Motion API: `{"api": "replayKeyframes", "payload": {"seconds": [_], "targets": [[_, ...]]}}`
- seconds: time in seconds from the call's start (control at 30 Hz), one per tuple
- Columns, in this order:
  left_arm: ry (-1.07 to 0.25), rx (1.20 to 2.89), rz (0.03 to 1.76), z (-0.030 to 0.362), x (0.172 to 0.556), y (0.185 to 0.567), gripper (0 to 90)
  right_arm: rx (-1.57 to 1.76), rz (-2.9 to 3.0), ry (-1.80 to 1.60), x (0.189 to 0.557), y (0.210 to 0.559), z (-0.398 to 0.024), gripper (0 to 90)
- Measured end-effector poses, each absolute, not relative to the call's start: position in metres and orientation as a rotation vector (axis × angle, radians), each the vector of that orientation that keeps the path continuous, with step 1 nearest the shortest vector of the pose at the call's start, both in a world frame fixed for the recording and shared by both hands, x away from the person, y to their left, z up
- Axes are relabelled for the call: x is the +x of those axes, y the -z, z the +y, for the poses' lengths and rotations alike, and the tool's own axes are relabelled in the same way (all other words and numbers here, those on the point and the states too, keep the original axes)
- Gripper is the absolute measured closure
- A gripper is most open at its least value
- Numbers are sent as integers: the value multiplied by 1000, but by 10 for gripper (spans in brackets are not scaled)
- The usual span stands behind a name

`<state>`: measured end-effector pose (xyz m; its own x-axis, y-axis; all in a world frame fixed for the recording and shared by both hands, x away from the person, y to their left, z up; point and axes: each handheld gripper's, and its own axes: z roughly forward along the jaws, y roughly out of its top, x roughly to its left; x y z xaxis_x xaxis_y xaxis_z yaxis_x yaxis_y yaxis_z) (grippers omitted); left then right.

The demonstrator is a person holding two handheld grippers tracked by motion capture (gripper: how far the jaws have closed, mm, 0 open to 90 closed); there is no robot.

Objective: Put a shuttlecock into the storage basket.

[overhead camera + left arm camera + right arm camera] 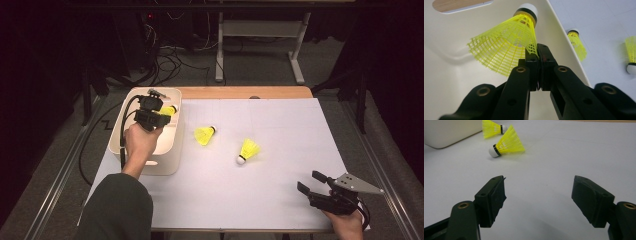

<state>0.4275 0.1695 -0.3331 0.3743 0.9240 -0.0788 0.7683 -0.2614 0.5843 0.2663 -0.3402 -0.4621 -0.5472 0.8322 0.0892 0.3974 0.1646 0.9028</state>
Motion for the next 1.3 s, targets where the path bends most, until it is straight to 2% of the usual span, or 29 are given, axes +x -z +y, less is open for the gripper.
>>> {"api": "replayKeyframes", "payload": {"seconds": [0.67,0.97,1.3], "targets": [[-358,2125,1469,169,431,337,865,1163,2019,-1356,266,462,-340,274],[-405,2101,1462,168,427,333,618,1164,2019,-1355,266,462,-340,274],[-403,2079,1430,168,421,328,518,1162,2019,-1354,266,462,-340,274]]}}
